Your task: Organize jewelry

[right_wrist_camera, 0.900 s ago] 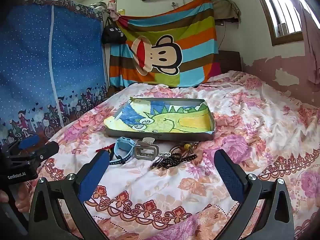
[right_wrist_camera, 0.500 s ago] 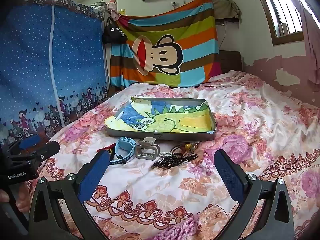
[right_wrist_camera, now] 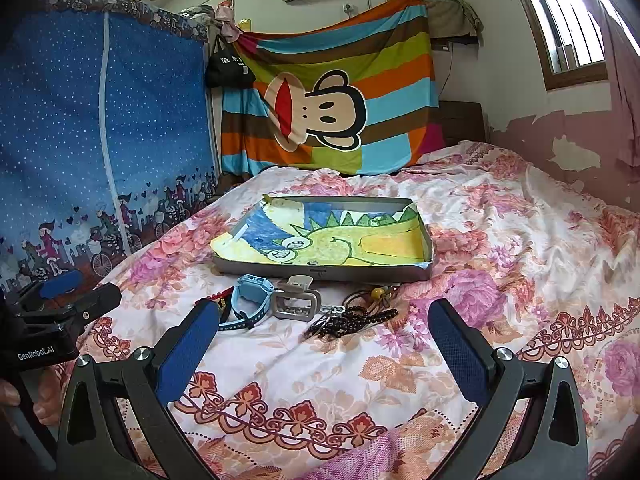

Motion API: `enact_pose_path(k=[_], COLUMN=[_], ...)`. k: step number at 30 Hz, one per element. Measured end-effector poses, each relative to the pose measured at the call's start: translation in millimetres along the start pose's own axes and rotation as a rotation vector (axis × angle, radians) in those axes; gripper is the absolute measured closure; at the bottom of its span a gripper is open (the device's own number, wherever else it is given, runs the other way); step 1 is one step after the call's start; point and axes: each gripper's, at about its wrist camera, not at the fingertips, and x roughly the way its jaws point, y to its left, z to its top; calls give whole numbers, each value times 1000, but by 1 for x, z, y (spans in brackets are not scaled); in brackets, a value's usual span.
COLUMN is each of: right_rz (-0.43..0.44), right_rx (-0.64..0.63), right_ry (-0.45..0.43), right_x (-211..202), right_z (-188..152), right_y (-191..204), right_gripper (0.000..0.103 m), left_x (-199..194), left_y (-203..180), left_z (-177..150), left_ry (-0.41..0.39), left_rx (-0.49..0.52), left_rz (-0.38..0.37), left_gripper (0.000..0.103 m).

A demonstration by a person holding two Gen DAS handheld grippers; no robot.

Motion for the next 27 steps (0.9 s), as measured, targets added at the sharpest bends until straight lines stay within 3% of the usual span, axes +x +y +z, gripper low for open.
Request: enact_pose_path(k=[27], right_rz=[4], right_rx=[6], right_ry=[1], right_x=[1], right_z=[1], right_y=[1], right_gripper=[1], left_x=[0], left_y=[-1], left_z=[0], left_ry=[-4], left_rx=[6], left_rz=[2], left_gripper=[0])
